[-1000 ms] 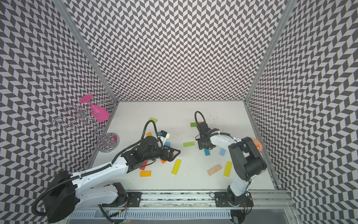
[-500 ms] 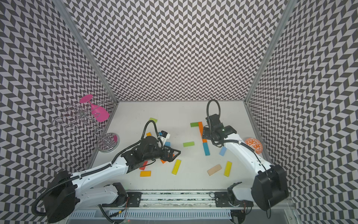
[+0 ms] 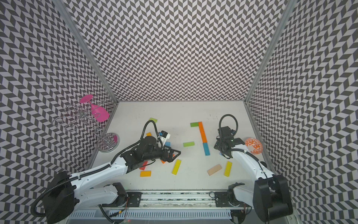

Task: Assemble a giraffe with building blocks
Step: Pick up the building block from the center of the board.

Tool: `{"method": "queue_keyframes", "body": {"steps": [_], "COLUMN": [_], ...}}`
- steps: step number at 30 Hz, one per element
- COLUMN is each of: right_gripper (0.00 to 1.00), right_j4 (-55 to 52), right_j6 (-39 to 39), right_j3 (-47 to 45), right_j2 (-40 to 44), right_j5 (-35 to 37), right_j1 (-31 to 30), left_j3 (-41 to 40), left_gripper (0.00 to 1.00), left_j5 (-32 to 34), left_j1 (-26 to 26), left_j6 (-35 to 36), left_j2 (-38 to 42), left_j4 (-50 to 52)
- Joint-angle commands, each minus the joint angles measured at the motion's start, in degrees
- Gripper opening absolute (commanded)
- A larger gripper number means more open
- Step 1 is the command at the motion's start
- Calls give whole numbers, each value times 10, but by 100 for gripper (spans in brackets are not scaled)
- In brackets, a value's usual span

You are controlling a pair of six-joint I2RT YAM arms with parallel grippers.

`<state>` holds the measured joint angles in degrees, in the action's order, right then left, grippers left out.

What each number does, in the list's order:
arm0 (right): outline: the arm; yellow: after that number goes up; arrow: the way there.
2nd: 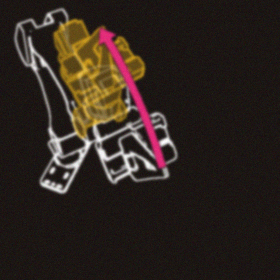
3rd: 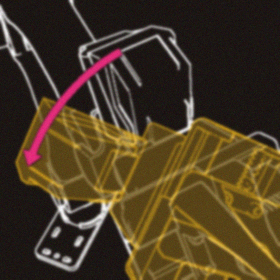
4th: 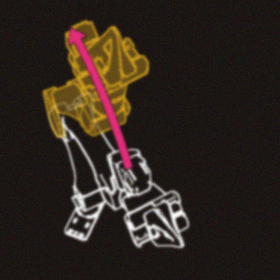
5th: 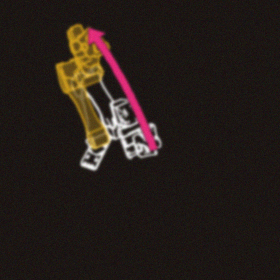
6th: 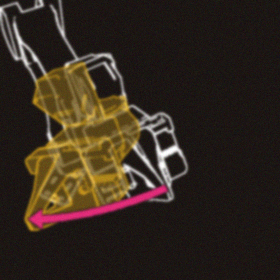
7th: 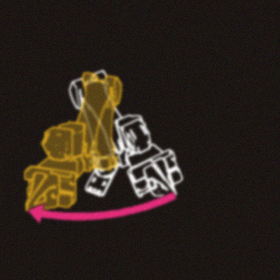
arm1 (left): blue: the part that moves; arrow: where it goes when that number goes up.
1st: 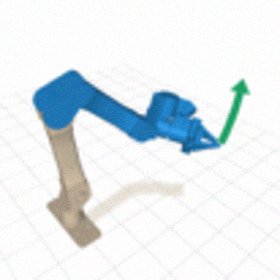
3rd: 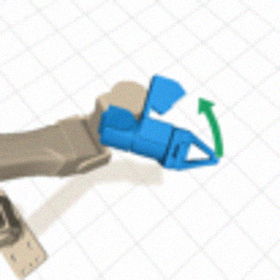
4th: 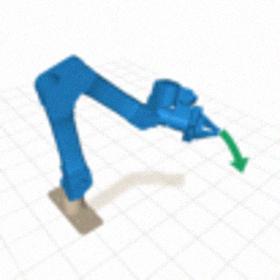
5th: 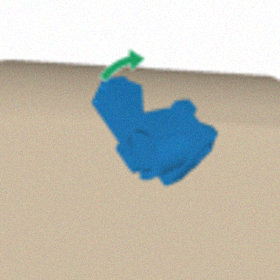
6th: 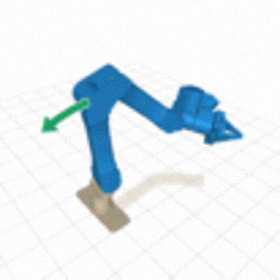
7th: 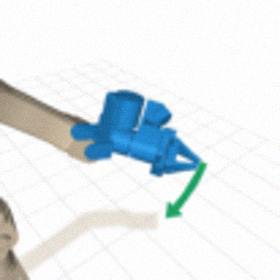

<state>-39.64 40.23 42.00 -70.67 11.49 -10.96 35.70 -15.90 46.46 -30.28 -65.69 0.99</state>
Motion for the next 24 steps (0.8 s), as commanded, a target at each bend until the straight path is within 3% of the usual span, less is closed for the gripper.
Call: {"method": "queue_keyframes", "body": {"steps": [1,7,14,19,24], "right_gripper": [78,76,68,50,25], "right_j4": [61,81,115,121,121], "right_j6": [-1,-22,-15,-8,-4], "right_j3": [-13,-13,-29,-36,-45], "right_j2": [-25,-83,-105,-101,-79], "right_j5": [-15,-55,-70,-72,-72], "right_j1": [16,44,66,91,120], "left_j3": [2,3,28,57,95], "left_gripper": [98,98,95,93,92], "left_j5": [-1,-13,-15,-15,-15], "left_j1": [-1,6,68,119,166], "left_j6": [5,12,39,64,96], "left_j2": [17,15,-25,-78,-141], "left_j4": [-3,-3,-6,-7,-12]}}
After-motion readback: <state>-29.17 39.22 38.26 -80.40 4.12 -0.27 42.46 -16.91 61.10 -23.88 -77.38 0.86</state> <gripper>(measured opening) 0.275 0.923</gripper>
